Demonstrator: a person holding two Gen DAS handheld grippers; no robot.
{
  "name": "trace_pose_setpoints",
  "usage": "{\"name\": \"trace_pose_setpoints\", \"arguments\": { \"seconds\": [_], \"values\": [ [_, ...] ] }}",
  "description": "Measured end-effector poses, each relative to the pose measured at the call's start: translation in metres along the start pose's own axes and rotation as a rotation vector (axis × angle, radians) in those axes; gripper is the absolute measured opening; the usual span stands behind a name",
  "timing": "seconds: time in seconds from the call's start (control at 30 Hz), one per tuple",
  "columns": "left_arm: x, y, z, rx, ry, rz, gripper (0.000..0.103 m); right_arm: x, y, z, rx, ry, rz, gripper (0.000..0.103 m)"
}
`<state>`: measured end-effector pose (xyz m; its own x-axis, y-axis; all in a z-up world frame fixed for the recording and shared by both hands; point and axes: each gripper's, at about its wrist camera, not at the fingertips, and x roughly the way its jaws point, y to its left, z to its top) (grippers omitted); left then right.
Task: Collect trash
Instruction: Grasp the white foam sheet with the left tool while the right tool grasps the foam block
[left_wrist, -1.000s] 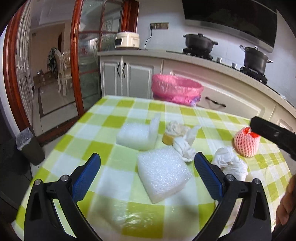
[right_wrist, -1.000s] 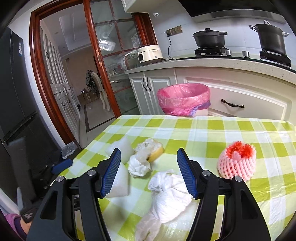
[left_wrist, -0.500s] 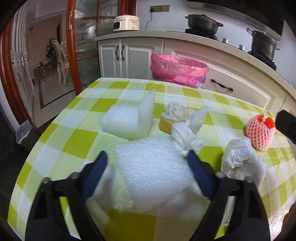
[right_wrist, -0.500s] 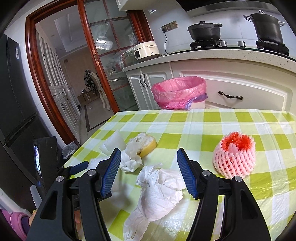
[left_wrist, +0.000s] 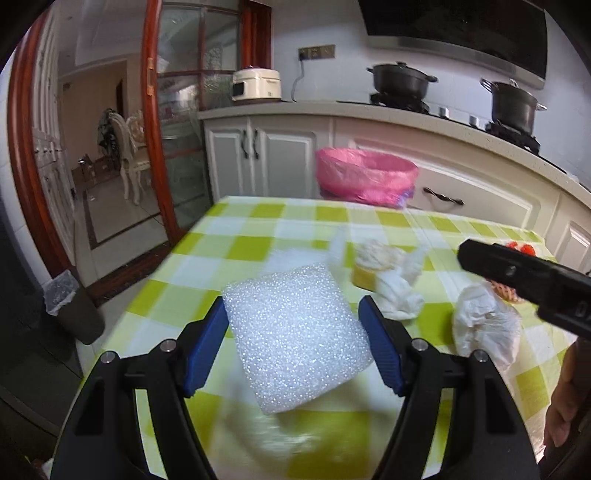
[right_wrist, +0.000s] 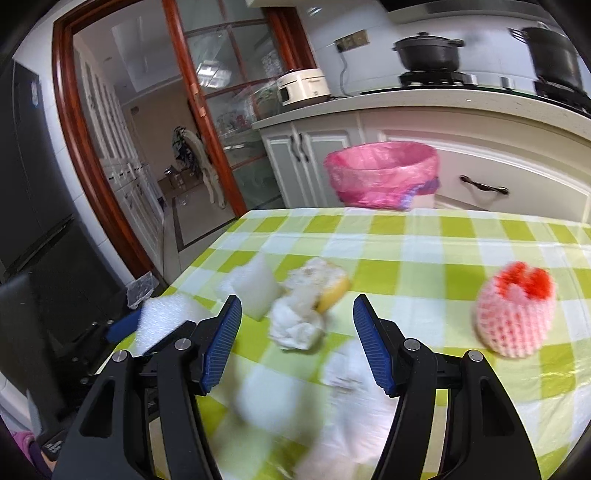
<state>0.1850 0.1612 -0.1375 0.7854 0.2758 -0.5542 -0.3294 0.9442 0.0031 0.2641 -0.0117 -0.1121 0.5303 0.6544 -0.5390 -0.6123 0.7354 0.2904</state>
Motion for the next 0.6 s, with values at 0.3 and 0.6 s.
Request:
{"name": "trace_pose_setpoints", "arguments": {
  "seconds": [0.3,0.6],
  "values": [
    [-0.026,0.057,0.0,-0.077,-0.029,0.057,0.07,0.061,0.042,0.01,-0.012,0.101,0.045,0.061],
    [-0.042,0.079,-0.001,-0.106,-0.054,0.075,0.07,0.124,0.053,0.015,0.025,0.156,-0.024,0.061]
  ]
}}
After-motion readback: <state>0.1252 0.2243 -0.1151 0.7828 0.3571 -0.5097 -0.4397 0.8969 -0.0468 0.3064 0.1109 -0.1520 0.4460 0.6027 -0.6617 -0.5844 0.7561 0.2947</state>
